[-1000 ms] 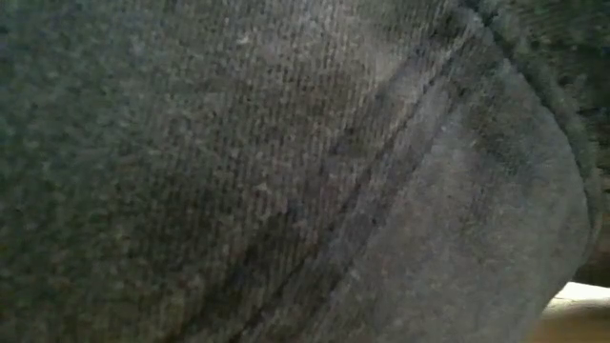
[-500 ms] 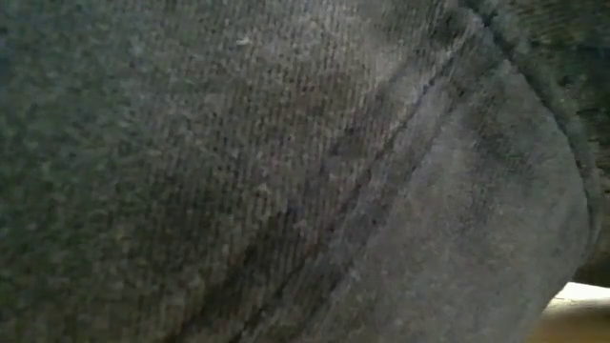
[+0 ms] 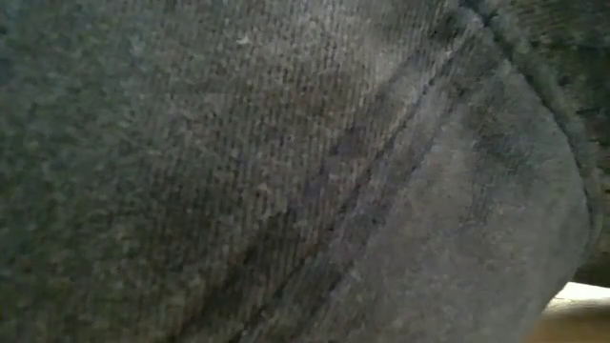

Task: Pick & Place hat
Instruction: Put the bottom blue cap into the bottom transparent bin

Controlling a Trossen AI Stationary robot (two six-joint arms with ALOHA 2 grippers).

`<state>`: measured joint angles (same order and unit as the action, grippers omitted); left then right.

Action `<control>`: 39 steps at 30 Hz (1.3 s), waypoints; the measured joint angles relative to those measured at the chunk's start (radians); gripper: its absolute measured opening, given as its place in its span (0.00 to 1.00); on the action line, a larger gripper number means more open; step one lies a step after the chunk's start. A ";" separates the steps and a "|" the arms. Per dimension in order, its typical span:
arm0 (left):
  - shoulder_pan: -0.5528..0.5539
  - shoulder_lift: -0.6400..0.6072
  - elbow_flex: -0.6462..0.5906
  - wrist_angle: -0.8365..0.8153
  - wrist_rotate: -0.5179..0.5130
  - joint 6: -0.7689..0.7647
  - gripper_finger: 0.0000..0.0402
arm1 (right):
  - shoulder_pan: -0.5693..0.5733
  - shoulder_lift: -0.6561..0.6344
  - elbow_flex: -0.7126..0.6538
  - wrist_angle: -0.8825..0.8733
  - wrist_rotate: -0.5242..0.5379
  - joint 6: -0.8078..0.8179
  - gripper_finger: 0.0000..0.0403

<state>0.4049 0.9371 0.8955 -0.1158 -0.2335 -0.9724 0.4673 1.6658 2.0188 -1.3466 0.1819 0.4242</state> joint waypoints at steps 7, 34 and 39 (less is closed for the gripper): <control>0.000 0.000 0.000 0.000 0.018 -0.007 0.27 | 0.100 0.113 -0.011 0.054 0.011 0.159 0.50; 0.000 -0.001 0.000 0.000 0.180 -0.008 0.27 | 0.288 0.685 0.138 0.181 -0.024 0.515 0.50; 0.000 0.000 0.000 0.000 0.184 -0.008 0.27 | 0.287 0.722 0.153 0.178 -0.018 0.513 0.50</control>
<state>0.4049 0.9367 0.8955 -0.1162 -0.0494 -0.9802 0.7547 2.3880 2.1714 -1.1682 0.1635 0.9373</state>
